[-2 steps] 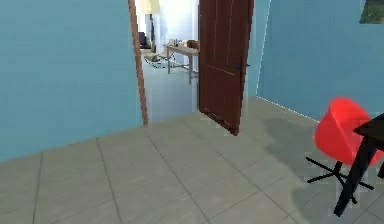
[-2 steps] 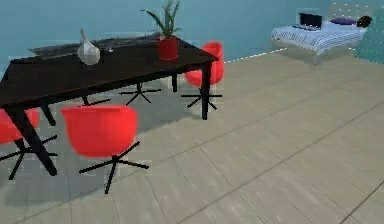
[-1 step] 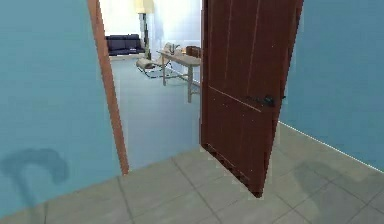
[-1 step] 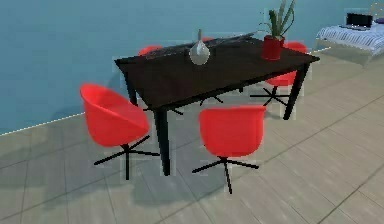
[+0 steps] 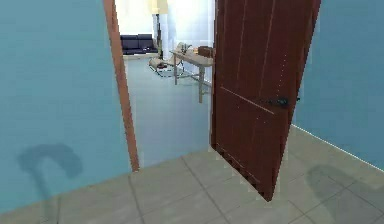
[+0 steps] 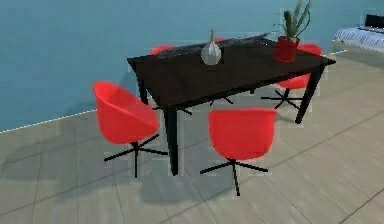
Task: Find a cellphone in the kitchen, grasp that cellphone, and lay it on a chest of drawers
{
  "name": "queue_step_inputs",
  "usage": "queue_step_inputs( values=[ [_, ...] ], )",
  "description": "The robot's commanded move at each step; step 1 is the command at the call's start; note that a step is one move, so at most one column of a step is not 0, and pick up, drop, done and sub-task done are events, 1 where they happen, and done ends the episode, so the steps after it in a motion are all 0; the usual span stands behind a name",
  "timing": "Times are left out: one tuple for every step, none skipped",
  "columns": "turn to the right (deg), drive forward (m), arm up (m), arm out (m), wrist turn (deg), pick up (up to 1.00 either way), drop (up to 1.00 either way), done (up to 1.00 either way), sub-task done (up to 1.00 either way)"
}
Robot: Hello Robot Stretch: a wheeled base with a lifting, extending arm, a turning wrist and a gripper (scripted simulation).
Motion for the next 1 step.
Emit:
queue_step_inputs(
  values=[
    [0.0, 1.00, 0.00, 0.00, 0.0, 0.00, 0.00, 0.00, 0.00]
  ],
)
